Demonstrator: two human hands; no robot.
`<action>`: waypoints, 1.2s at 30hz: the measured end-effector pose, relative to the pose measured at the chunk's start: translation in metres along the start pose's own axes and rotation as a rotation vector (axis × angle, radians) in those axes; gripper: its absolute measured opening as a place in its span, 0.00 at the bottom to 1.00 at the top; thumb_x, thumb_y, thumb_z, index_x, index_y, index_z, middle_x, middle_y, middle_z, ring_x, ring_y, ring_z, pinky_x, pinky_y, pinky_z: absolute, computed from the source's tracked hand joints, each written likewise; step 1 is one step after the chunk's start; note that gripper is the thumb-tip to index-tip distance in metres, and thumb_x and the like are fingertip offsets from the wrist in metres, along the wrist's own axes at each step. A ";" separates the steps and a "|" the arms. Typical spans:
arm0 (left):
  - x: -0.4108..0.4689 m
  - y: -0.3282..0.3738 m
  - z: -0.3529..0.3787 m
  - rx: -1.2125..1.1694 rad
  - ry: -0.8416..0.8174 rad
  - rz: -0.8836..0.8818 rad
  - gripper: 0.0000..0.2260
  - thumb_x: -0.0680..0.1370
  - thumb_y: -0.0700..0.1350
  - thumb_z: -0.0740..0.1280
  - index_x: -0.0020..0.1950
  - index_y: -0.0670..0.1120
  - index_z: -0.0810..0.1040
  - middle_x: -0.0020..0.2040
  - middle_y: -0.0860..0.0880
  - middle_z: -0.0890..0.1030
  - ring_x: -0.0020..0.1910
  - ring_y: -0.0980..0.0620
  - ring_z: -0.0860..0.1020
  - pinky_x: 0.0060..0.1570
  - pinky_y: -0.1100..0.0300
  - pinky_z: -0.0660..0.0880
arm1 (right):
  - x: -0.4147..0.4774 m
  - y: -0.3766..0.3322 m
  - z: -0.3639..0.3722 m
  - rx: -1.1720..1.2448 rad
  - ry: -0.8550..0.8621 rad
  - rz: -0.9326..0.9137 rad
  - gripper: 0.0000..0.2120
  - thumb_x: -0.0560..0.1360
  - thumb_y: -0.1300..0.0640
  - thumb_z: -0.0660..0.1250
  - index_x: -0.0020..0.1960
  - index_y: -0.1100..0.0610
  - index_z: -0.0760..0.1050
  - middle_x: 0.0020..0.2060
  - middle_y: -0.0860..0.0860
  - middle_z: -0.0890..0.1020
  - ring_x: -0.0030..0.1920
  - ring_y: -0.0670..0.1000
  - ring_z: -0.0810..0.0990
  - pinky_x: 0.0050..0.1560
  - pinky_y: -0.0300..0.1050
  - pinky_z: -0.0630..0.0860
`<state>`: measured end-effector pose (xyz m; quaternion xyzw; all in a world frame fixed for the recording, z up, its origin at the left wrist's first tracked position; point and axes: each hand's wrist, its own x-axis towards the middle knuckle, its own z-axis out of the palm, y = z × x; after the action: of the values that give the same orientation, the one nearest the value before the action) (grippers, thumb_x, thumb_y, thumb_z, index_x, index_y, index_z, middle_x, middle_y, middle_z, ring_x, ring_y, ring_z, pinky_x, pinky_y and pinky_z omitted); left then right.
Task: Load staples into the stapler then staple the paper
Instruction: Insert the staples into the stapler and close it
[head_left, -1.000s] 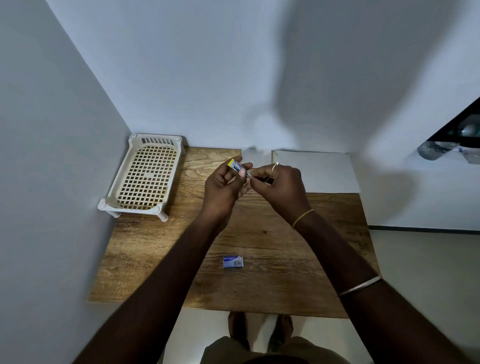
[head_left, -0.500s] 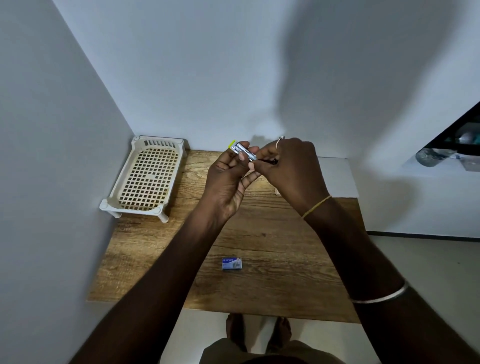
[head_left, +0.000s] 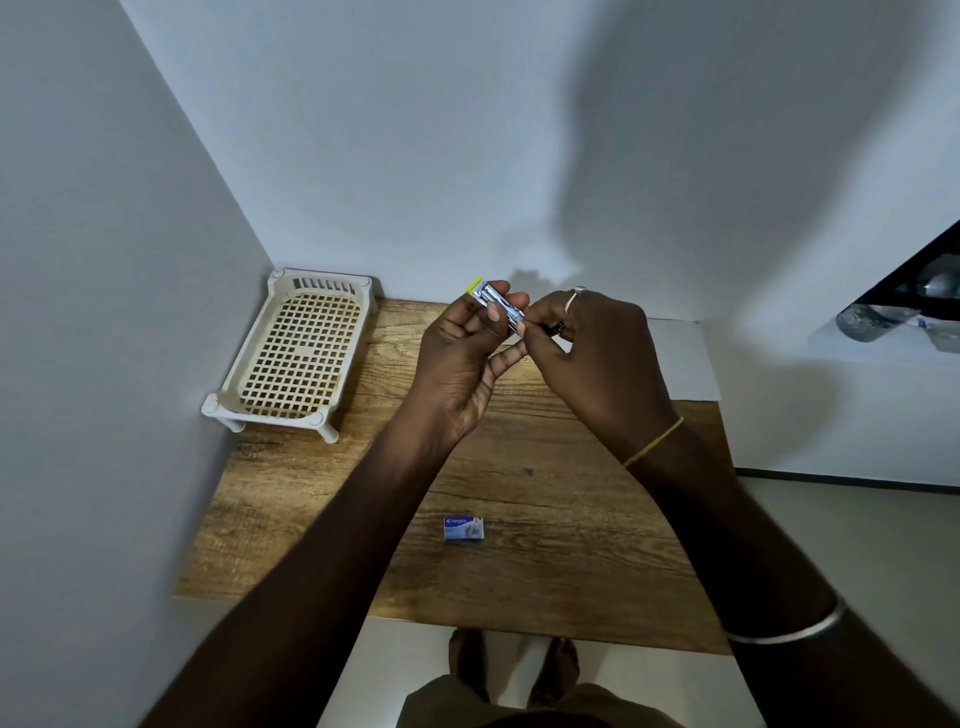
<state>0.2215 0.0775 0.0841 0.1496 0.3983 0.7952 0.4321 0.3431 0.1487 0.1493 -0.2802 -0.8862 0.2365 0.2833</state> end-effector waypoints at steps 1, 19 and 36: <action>0.000 0.000 0.000 0.008 0.003 0.002 0.07 0.81 0.38 0.66 0.57 0.45 0.80 0.50 0.48 0.87 0.50 0.51 0.85 0.52 0.52 0.83 | 0.001 0.001 -0.001 0.002 -0.012 0.008 0.06 0.74 0.58 0.70 0.48 0.55 0.86 0.42 0.51 0.86 0.43 0.51 0.84 0.49 0.52 0.81; -0.004 -0.005 -0.004 0.033 -0.007 0.007 0.08 0.78 0.39 0.68 0.57 0.43 0.80 0.50 0.47 0.87 0.50 0.51 0.86 0.44 0.57 0.82 | 0.009 0.006 -0.008 -0.176 -0.258 -0.112 0.05 0.74 0.56 0.68 0.46 0.56 0.80 0.44 0.51 0.81 0.45 0.52 0.81 0.43 0.46 0.76; -0.003 -0.013 -0.007 0.059 0.053 -0.033 0.07 0.81 0.36 0.66 0.58 0.42 0.80 0.50 0.46 0.86 0.48 0.51 0.86 0.48 0.53 0.83 | -0.001 0.012 0.007 -0.225 -0.243 -0.136 0.07 0.79 0.58 0.62 0.51 0.61 0.77 0.47 0.56 0.76 0.44 0.57 0.78 0.43 0.53 0.76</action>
<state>0.2264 0.0752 0.0700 0.1348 0.4354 0.7795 0.4297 0.3437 0.1555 0.1373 -0.2189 -0.9517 0.1484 0.1562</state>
